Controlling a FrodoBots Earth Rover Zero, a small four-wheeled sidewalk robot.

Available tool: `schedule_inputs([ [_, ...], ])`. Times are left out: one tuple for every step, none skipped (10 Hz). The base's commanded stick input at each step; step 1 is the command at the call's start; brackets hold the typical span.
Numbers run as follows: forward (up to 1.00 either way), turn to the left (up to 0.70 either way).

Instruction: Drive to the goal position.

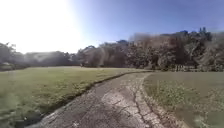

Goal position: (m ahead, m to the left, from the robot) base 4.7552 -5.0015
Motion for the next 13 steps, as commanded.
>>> schedule_inputs([
  [0.5,0.0],
  [0.5,0.0],
  [0.5,0.0],
  [0.5,0.0],
  [0.5,0.0],
  [0.5,0.0],
  [0.5,0.0],
  [0.5,0.0],
  [0.5,0.0],
  [0.5,0.0],
  [0.5,0.0],
  [0.5,0.0],
  [0.5,0.0],
])
